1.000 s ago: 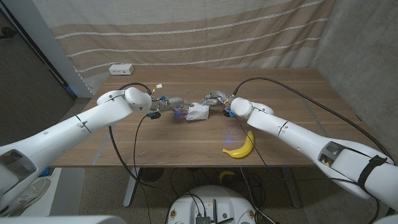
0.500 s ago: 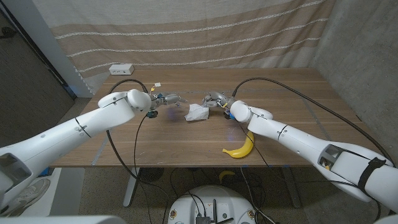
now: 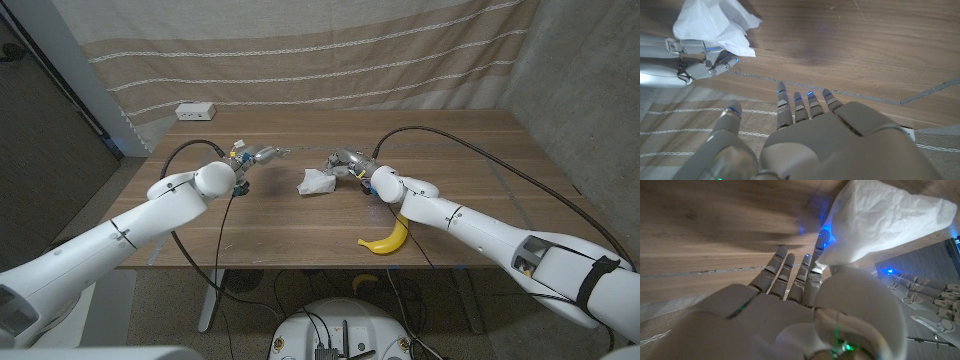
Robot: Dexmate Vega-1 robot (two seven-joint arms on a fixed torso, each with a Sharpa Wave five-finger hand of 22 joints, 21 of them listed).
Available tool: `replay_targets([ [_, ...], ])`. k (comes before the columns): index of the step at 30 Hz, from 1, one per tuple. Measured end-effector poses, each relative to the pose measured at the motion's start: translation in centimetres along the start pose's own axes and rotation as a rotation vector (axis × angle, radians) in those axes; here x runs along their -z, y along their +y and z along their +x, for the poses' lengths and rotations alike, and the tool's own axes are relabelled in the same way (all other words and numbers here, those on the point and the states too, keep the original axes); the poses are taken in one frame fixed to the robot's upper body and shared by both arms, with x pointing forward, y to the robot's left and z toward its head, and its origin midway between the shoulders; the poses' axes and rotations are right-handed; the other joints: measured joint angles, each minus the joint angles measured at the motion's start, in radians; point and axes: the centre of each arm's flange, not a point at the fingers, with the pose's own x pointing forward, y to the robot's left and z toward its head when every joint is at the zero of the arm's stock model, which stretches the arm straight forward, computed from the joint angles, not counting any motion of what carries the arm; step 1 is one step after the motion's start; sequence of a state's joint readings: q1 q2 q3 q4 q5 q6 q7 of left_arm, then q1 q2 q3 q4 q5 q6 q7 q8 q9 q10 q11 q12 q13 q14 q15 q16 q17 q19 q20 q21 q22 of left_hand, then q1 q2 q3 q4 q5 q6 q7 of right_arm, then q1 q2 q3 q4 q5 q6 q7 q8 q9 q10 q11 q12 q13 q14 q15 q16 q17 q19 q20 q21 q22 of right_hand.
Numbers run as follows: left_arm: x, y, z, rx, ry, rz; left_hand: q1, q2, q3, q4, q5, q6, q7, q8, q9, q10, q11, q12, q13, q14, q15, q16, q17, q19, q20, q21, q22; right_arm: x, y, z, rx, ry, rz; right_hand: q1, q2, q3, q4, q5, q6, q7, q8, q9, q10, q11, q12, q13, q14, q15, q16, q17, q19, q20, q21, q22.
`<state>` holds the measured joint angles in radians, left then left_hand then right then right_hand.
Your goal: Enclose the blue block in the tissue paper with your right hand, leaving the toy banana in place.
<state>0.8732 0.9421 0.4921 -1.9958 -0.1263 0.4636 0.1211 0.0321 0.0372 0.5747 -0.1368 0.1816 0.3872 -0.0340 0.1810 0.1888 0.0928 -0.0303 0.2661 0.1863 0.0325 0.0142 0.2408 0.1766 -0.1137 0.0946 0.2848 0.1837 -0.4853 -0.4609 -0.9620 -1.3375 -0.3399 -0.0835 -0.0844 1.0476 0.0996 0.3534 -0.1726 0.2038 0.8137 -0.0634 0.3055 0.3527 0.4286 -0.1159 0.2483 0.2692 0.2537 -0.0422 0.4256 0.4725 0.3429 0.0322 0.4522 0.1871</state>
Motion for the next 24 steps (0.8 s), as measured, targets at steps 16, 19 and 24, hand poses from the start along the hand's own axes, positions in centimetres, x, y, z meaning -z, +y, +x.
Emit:
replay_targets([
  [16, -0.48, 0.4, -0.82, -0.056, -0.177, -0.135, -0.015, 0.014, 0.008, 0.008, 0.0, -0.061, -0.032, -0.008, 0.0, -0.015, -0.014, -0.017, 0.003, 0.012, -0.002, -0.008, 0.003, 0.005, 0.005, 0.0, 0.0, 0.21, 0.1, -0.49, 0.089, -0.019, -0.064, -0.016, -0.084, -0.014, 0.014, -0.019, -0.483, -0.046, -0.136, -0.1, -0.208, 0.014, -0.06, -0.005, -0.096, 0.001, -0.075, -0.014, -0.04, 0.032, -0.016, -0.001],
  [19, -0.36, 0.51, -0.91, -0.063, -0.187, -0.15, -0.015, 0.014, 0.008, 0.008, 0.0, -0.073, -0.034, -0.008, -0.001, -0.015, -0.014, -0.019, 0.002, 0.012, -0.002, -0.012, 0.003, 0.005, 0.005, 0.0, 0.0, 0.19, 0.16, -0.53, 0.109, -0.019, -0.076, -0.037, -0.099, -0.026, 0.026, -0.019, -0.488, -0.041, -0.125, -0.109, -0.22, 0.023, -0.06, -0.009, -0.098, 0.005, -0.078, -0.012, -0.049, 0.041, -0.022, -0.001],
  [24, -0.29, 0.64, -1.0, -0.07, -0.202, -0.176, -0.018, 0.018, 0.004, 0.012, 0.0, -0.095, -0.041, -0.008, -0.003, -0.027, -0.016, -0.026, 0.002, 0.012, -0.002, -0.012, 0.003, 0.005, 0.005, -0.004, 0.0, 0.38, -0.04, -0.63, 0.137, -0.013, -0.067, -0.132, -0.062, -0.046, 0.071, -0.019, -0.456, -0.009, -0.105, -0.125, -0.214, 0.032, -0.051, -0.01, -0.098, 0.005, -0.078, -0.001, -0.049, 0.041, -0.023, -0.001],
])
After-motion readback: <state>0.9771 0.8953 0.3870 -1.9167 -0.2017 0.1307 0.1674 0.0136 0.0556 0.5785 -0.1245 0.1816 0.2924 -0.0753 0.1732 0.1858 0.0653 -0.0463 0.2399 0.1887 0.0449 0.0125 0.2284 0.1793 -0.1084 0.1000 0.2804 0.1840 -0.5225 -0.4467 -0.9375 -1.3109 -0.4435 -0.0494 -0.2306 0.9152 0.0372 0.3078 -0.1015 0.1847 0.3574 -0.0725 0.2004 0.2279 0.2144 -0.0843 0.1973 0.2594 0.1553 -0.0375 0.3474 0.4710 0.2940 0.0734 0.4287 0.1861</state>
